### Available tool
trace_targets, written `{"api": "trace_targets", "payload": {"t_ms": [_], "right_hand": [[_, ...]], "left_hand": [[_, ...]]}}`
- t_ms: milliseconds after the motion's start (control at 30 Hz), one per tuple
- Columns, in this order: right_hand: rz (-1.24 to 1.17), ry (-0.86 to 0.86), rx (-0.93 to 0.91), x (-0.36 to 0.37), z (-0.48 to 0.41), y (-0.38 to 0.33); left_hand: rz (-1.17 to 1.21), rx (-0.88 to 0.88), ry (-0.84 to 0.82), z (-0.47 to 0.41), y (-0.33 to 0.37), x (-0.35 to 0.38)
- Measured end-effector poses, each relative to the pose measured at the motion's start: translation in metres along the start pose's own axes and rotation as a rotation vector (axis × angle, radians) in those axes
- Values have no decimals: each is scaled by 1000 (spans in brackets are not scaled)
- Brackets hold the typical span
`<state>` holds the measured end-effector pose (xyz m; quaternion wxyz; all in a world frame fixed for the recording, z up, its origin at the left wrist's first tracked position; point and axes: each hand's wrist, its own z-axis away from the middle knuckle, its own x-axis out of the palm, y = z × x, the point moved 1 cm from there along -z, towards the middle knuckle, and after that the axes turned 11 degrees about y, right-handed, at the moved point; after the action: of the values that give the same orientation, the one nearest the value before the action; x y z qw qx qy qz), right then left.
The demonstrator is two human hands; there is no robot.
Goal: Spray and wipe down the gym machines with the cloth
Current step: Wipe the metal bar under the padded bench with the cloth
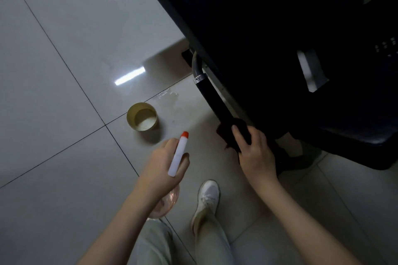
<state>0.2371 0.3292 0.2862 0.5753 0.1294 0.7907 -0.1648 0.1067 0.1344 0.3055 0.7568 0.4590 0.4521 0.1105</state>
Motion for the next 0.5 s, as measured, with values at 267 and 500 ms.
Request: {"api": "trace_targets", "payload": {"t_ms": [267, 500], "right_hand": [[36, 46, -106, 22, -58, -41], [29, 42, -350, 18, -36, -13]], "left_hand": [[28, 22, 41, -7, 0, -6], [27, 37, 39, -8, -4, -11]]}}
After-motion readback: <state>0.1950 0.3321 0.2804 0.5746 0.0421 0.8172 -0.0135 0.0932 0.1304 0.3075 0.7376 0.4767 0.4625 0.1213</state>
